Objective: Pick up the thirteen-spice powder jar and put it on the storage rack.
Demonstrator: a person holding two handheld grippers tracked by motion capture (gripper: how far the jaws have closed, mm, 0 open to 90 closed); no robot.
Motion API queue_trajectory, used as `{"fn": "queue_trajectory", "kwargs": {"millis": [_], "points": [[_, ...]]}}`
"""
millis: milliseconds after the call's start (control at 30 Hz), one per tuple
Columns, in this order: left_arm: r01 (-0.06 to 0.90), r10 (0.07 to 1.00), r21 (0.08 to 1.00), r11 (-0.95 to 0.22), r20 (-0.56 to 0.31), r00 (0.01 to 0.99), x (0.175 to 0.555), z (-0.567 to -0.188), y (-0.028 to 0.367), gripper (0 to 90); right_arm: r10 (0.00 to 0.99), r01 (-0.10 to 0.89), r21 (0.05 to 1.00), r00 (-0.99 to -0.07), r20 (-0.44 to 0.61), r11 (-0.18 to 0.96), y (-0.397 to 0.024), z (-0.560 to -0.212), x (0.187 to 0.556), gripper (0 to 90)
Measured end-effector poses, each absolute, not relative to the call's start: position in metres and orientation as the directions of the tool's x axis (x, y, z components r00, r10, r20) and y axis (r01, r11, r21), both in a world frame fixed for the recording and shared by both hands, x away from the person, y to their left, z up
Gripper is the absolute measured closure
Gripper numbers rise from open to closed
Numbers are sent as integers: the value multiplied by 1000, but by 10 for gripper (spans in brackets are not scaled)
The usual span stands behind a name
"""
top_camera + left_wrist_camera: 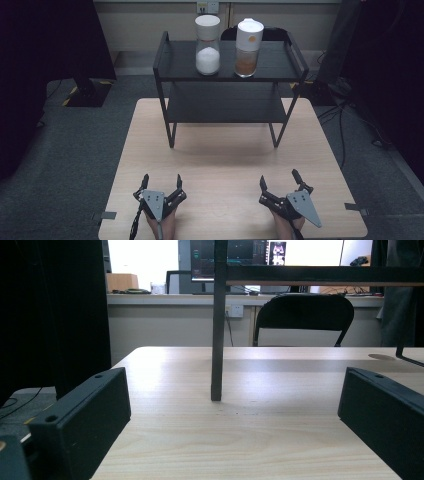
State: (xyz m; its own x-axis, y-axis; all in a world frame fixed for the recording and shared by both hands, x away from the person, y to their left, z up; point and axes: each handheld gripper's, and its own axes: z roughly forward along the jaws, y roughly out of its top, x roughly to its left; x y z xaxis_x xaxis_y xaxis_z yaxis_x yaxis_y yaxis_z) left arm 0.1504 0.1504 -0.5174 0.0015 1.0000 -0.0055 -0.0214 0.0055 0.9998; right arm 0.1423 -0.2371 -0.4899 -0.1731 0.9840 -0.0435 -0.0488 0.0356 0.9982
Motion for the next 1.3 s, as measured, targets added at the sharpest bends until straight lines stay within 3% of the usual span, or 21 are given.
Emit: {"fn": "queue_trajectory", "kwargs": {"millis": [600, 1300], "points": [[-21, 1000, 1000, 5, -5, 1, 150, -517, 150, 0, 995, -33, 999, -92, -29, 26, -238, -515, 141, 0], [-22, 1000, 1000, 5, -5, 2, 150, -518, 150, 0, 997, -27, 1000, -79, -13, 11, -235, -516, 141, 0]]}}
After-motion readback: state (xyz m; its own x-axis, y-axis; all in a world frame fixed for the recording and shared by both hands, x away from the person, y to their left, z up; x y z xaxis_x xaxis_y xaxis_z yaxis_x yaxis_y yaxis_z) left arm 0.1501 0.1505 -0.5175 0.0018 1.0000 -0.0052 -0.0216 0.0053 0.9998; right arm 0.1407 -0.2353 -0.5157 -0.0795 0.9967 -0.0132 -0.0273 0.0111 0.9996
